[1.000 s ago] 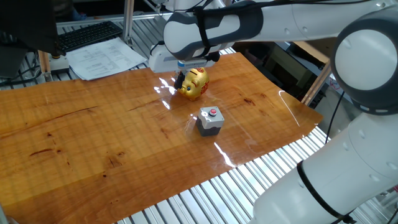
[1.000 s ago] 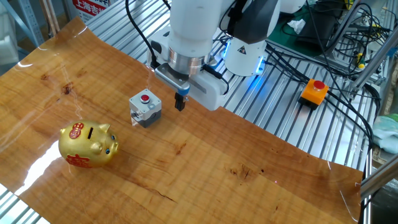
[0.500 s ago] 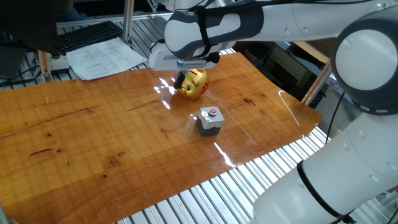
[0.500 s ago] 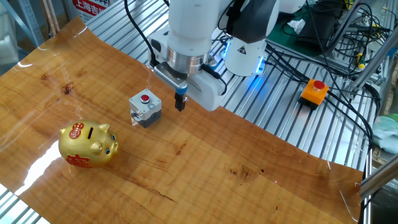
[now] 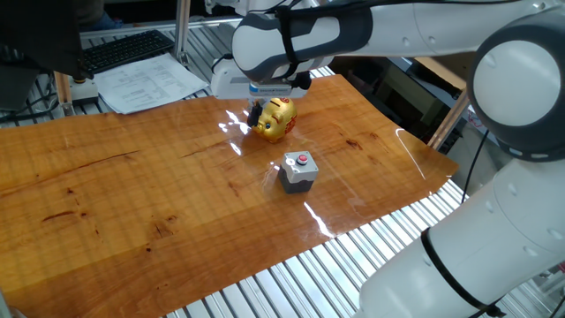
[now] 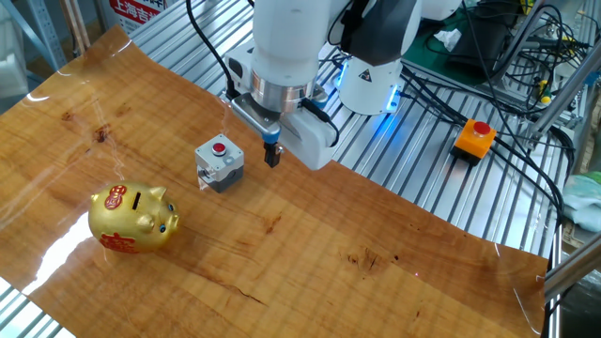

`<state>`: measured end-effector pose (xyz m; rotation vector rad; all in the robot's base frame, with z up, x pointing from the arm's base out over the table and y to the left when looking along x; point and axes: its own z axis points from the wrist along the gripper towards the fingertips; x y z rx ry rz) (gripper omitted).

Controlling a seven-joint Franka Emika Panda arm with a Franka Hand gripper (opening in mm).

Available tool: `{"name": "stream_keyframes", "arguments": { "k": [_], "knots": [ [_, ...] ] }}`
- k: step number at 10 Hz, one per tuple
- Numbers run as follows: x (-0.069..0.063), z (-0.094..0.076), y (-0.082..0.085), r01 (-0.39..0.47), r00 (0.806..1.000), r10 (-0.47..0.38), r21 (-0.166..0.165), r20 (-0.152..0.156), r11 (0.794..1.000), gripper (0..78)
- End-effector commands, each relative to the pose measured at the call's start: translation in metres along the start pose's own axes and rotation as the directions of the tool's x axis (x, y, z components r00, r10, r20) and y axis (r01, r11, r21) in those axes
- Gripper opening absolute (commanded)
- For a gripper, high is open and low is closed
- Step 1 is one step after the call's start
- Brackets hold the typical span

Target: Drop coins into a piggy bank

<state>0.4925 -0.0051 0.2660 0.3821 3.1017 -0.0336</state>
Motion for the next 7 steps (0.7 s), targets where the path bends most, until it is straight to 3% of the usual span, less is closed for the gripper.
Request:
{"name": "stream_keyframes", "arguments": {
  "k": [1,3,4,7],
  "knots": [
    [-0.0007,-0.0012,0.0001,-0.028,1.0,0.028,0.014,-0.014,1.0,0.0],
    [-0.0007,-0.0011,0.0001,-0.022,1.0,0.022,0.028,-0.017,0.999,0.0],
    [-0.0011,0.0001,0.0017,-0.008,0.999,0.01,0.043,-0.045,0.999,0.0],
    [-0.0001,0.0083,0.009,-0.011,0.999,0.015,0.065,-0.051,0.998,0.0]
  ]
}}
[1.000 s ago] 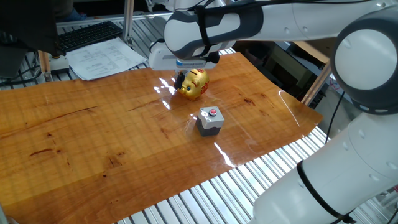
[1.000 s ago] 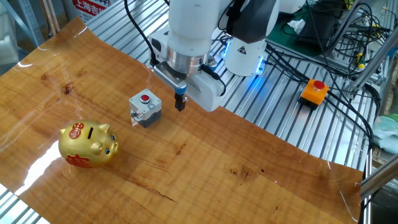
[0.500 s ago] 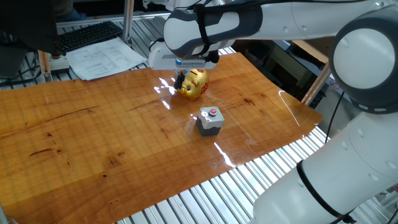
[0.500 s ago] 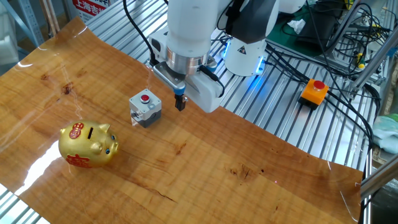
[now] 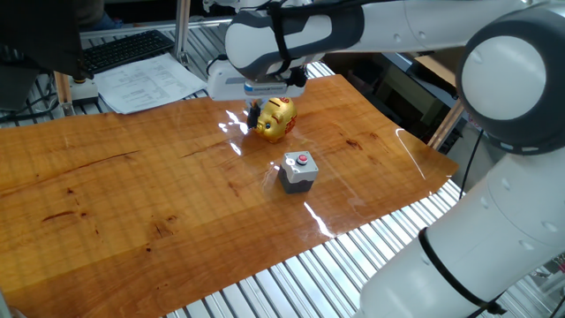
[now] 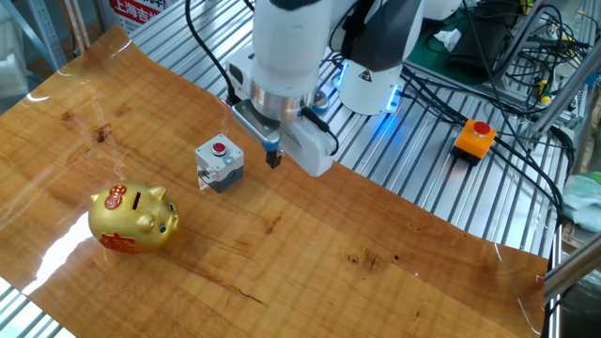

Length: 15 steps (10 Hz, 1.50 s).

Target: Drop coins into a piggy bank

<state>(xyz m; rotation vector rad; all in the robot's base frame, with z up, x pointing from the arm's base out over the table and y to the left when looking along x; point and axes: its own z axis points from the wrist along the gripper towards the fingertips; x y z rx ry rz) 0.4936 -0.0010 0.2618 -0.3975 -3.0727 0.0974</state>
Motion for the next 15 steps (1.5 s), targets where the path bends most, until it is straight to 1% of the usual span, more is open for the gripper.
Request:
{"name": "stream_keyframes", "arguments": {
  "k": [1,2,4,5,8,9,10,12,13,14,15],
  "knots": [
    [-0.001,0.007,0.007,0.0,1.0,0.0,0.036,0.004,0.999,0.0],
    [-0.001,0.008,0.007,0.001,1.0,-0.001,0.039,0.005,0.999,0.0],
    [0.0,0.016,0.009,0.017,1.0,-0.017,0.076,0.002,0.997,0.0],
    [0.0,0.018,0.009,0.016,1.0,-0.016,0.081,0.003,0.997,0.0],
    [-0.001,0.03,0.008,0.032,0.999,-0.033,0.111,0.009,0.993,0.0],
    [-0.002,0.033,0.007,0.047,0.999,-0.049,0.136,0.011,0.99,0.0],
    [-0.002,0.036,0.006,0.05,0.999,-0.053,0.146,0.013,0.988,0.0],
    [-0.002,0.042,0.005,0.055,0.998,-0.058,0.151,0.013,0.987,0.0],
    [-0.002,0.045,0.004,0.06,0.998,-0.063,0.16,0.014,0.985,0.0],
    [-0.002,0.045,0.004,0.06,0.998,-0.063,0.16,0.014,0.985,0.0],
    [-0.002,0.053,0.003,0.062,0.998,-0.066,0.171,0.016,0.983,0.0]
  ]
}}
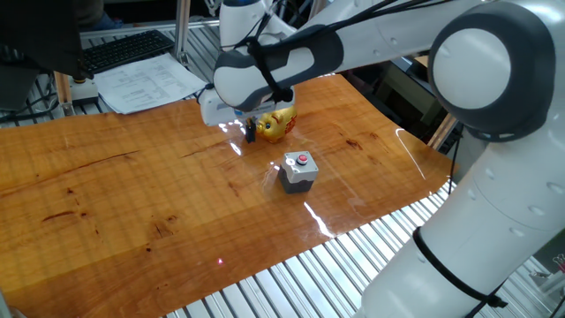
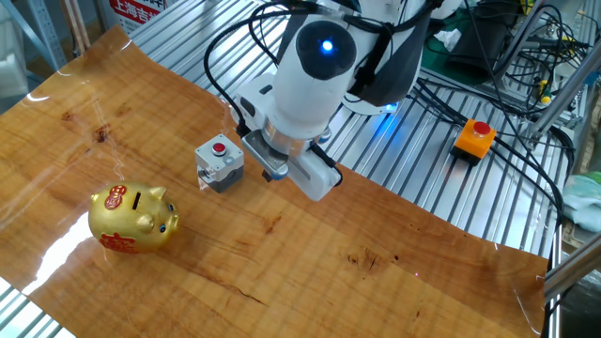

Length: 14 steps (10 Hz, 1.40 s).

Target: Drop coins into a piggy bank

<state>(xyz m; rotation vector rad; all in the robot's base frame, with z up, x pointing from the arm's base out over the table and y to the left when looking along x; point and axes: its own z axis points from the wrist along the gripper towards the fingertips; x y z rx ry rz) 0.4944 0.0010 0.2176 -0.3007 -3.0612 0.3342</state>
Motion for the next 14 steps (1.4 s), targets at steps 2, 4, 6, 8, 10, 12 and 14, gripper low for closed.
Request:
{"name": "stream_keyframes", "arguments": {
  "k": [2,4,6,8,10,12,14],
  "knots": [
    [0.0,0.018,-0.003,0.016,1.0,-0.017,0.041,0.01,0.999,0.0],
    [-0.002,0.024,-0.004,0.028,0.999,-0.029,0.058,0.014,0.998,0.0],
    [-0.002,0.03,-0.003,0.034,0.999,-0.035,0.088,0.018,0.996,0.0],
    [-0.002,0.034,-0.002,0.034,0.999,-0.036,0.093,0.019,0.995,0.0],
    [-0.001,0.037,-0.001,0.039,0.999,-0.042,0.104,0.021,0.994,0.0],
    [-0.001,0.047,-0.001,0.058,0.998,-0.063,0.155,0.028,0.986,0.0],
    [-0.003,0.055,-0.006,0.066,0.997,-0.072,0.155,0.034,0.986,0.0]
  ]
}}
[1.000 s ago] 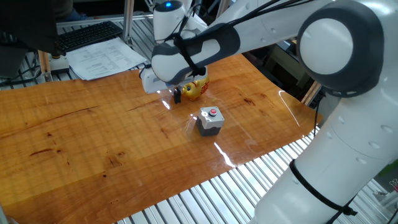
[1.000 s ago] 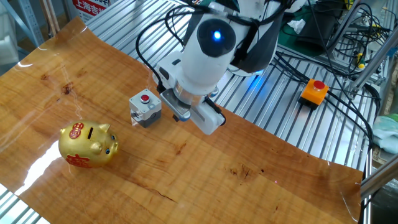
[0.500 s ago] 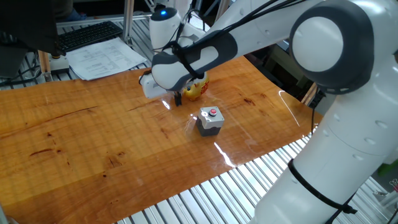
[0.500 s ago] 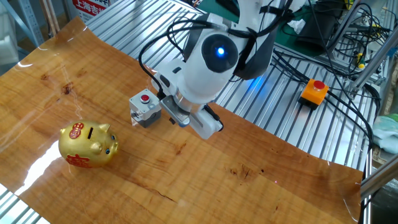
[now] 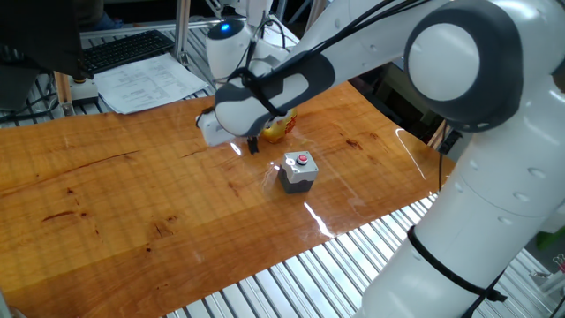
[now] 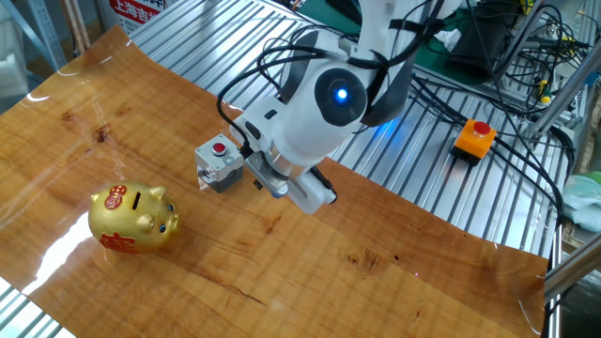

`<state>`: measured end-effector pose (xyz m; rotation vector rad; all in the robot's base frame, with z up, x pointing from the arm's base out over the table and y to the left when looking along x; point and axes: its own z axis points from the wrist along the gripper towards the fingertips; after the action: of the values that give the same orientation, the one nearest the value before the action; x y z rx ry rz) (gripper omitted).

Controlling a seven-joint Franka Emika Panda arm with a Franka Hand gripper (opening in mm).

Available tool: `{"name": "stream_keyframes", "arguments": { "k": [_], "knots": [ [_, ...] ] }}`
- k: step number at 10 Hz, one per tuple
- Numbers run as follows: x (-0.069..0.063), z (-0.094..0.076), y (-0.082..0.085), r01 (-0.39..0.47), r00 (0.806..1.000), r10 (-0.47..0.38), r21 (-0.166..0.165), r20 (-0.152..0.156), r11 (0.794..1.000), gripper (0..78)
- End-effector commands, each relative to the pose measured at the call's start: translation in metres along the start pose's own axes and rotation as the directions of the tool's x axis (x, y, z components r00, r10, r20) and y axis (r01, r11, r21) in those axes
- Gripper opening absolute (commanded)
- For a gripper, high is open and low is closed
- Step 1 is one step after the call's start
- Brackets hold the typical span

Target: Drop coins into a piggy bank

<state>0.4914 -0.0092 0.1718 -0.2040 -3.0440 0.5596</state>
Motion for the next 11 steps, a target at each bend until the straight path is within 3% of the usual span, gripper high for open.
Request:
{"name": "stream_keyframes", "arguments": {
  "k": [1,8,11],
  "knots": [
    [-0.003,0.014,-0.007,0.014,1.0,-0.014,0.009,0.01,1.0,0.0],
    [-0.005,0.038,-0.014,0.021,1.0,-0.021,0.079,0.01,0.997,0.0],
    [-0.003,0.043,-0.016,0.021,1.0,-0.022,0.093,0.01,0.995,0.0]
  ]
}}
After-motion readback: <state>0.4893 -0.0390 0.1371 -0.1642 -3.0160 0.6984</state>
